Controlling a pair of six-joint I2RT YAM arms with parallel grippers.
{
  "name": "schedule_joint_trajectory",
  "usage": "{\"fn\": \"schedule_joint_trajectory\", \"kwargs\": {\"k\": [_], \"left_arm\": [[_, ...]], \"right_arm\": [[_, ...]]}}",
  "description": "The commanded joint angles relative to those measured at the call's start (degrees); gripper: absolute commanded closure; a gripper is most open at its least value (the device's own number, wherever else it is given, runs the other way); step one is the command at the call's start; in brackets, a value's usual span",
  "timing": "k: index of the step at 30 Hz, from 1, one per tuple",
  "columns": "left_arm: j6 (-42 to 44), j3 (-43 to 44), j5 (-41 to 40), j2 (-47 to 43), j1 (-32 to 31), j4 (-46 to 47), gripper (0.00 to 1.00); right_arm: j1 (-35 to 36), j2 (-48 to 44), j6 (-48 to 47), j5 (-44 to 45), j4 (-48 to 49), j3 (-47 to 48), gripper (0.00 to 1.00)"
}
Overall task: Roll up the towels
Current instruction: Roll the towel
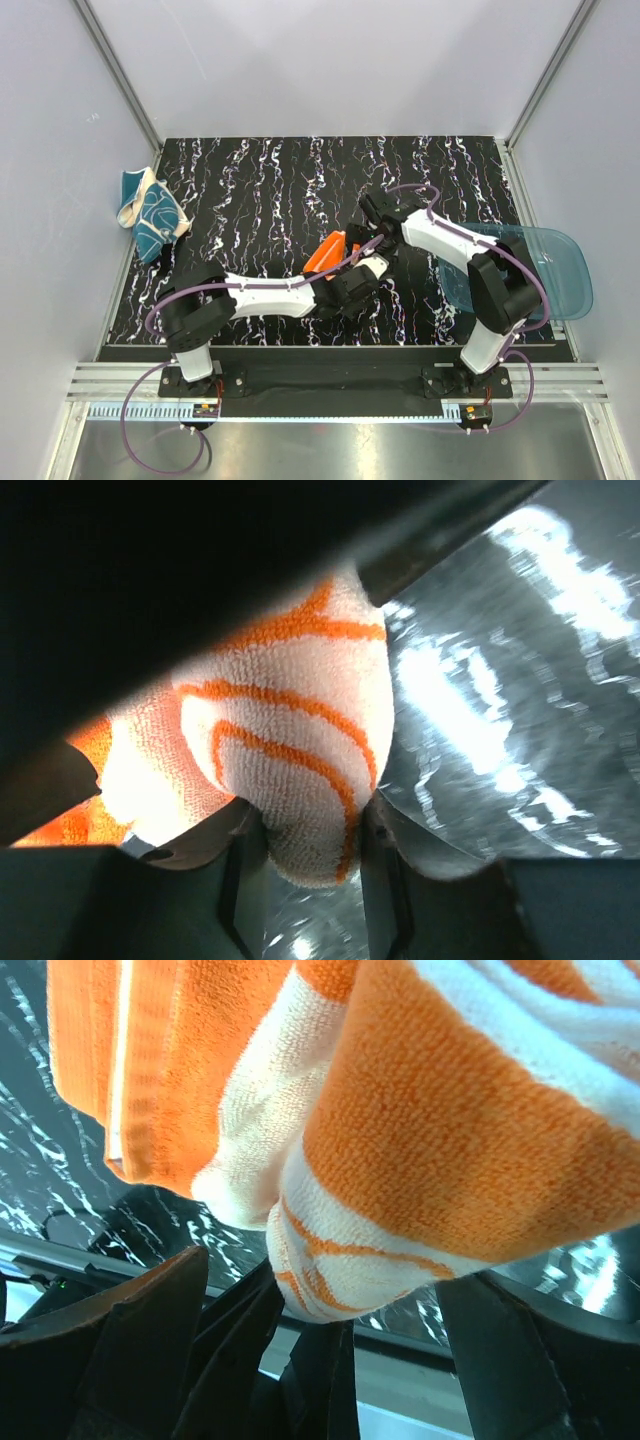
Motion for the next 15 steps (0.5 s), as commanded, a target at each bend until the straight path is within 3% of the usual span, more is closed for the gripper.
{"fn": "schedule_joint_trajectory", "kwargs": {"k": [1, 9, 15], "left_arm": [[-4.4, -4.0, 11.2, 0.9, 0.8, -1.5, 0.92], [-5.4, -4.3, 14.0, -1.1, 0.9, -2.8, 0.94], [-5.2, -3.8, 14.7, -1.7, 1.1, -4.2, 0.94]], "right_arm": [[-3.9, -2.0, -2.8, 1.8, -6.9, 5.4, 0.0], [-10.4, -1.8, -6.5, 5.5, -15.2, 16.4, 0.0], [-13.4, -3.3, -7.5, 6.9, -17.1, 17.7, 0.0]]}}
